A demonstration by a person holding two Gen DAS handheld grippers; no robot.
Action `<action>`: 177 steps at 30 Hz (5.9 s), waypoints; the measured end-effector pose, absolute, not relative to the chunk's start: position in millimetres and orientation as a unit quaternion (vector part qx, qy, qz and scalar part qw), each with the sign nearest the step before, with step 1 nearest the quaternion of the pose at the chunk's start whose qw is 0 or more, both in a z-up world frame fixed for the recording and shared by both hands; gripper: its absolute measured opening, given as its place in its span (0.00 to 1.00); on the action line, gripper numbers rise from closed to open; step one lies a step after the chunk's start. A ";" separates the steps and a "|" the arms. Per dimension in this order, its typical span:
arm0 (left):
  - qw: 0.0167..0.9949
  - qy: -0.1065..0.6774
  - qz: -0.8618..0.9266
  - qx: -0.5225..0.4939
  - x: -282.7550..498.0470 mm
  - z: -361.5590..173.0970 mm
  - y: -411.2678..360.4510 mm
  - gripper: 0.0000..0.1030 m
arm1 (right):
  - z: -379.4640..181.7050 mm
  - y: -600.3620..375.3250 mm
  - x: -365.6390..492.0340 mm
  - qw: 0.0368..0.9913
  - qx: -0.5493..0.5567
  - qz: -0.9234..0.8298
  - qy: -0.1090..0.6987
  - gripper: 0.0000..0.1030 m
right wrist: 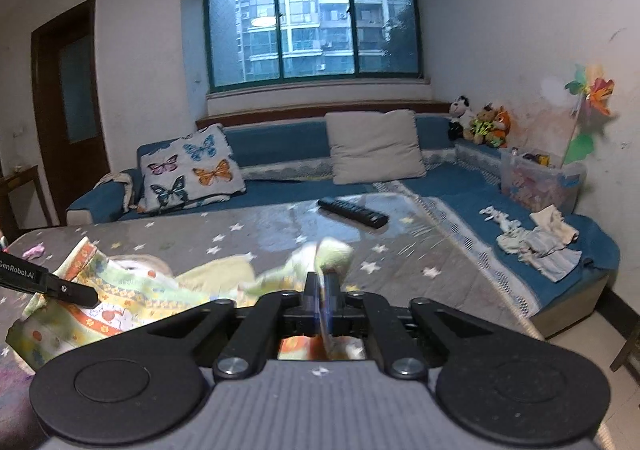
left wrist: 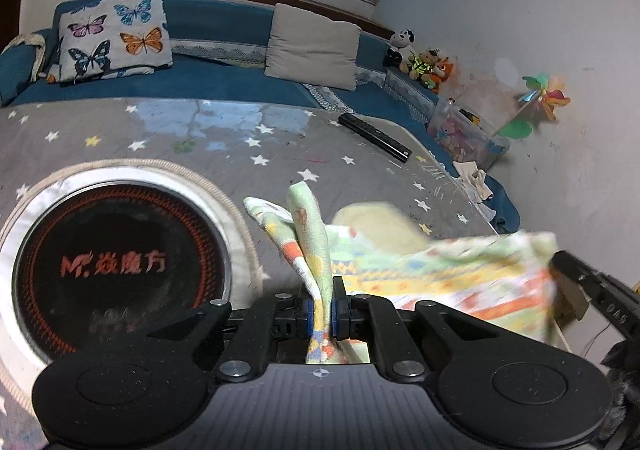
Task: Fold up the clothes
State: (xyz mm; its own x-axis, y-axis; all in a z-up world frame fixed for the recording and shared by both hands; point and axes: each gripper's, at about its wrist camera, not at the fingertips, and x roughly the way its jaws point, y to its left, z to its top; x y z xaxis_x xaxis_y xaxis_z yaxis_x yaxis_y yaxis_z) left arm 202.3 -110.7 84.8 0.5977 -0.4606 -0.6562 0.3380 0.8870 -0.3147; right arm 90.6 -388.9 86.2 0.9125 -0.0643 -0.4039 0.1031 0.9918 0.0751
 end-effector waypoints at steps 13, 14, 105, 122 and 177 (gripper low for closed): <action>0.890 0.403 -0.206 -0.056 216.1 70.2 -118.3 0.08 | 62.4 -418.7 95.9 0.966 0.076 -0.055 0.241 0.05; 0.890 0.404 -0.205 -0.057 216.6 68.9 -117.0 0.08 | 56.0 -417.7 97.7 0.964 0.082 -0.051 0.247 0.06; 0.893 0.376 -0.245 0.036 223.9 81.1 -209.9 0.08 | 73.8 -440.5 105.7 0.971 0.060 -0.102 0.207 0.08; 0.880 0.411 -0.234 0.038 239.4 46.1 -205.4 0.08 | 36.6 -441.8 126.1 0.959 0.069 -0.100 0.256 0.08; 0.872 0.401 -0.270 0.075 277.4 20.6 -242.6 0.28 | -7.4 -426.3 195.5 0.936 0.078 -0.063 0.337 0.30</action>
